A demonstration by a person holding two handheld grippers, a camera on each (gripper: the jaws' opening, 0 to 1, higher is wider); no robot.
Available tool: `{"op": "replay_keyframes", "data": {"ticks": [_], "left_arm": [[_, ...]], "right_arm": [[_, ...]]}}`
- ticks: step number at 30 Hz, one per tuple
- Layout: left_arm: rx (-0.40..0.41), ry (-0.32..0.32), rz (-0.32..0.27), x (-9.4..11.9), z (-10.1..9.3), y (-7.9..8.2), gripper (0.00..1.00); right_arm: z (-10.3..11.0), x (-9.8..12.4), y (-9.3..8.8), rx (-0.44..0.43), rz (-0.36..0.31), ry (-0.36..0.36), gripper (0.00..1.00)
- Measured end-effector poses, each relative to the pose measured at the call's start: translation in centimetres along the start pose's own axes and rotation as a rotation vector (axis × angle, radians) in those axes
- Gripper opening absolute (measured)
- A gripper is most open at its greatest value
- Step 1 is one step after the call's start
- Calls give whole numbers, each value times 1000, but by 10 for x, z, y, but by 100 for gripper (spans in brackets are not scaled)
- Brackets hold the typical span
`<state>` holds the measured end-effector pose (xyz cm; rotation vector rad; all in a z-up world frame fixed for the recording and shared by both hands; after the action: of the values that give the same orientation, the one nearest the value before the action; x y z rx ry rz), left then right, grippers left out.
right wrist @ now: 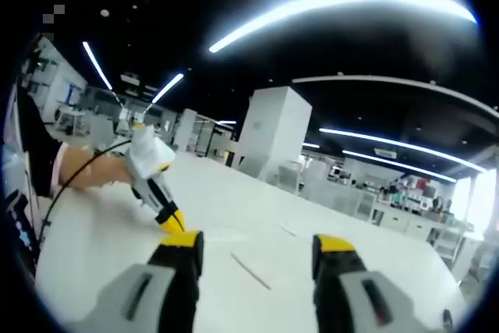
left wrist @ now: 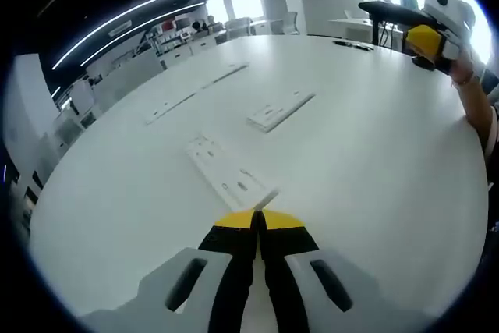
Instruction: Locate the socket holder cover, grip the socket holder cover, clip it into the socket holder slot.
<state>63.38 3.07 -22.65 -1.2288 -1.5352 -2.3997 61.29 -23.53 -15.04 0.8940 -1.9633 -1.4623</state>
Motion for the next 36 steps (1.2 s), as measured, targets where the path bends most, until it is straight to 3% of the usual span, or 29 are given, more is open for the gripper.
{"op": "replay_keyframes", "data": {"ticks": [36], "left_arm": [[-57, 41, 11, -12, 1, 7, 3]], "right_arm": [[-1, 5, 1, 4, 0, 5, 57]]}}
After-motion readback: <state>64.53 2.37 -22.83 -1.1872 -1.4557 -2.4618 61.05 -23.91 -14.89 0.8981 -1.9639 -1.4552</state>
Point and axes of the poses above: the point that each gripper's makers call its tool centre point, and the gripper's own axes: x roughly backward along the fingers, z roughly to its left, y roughly out of its top, the point moved 7 cm from there along x, roughly backward along the fingers
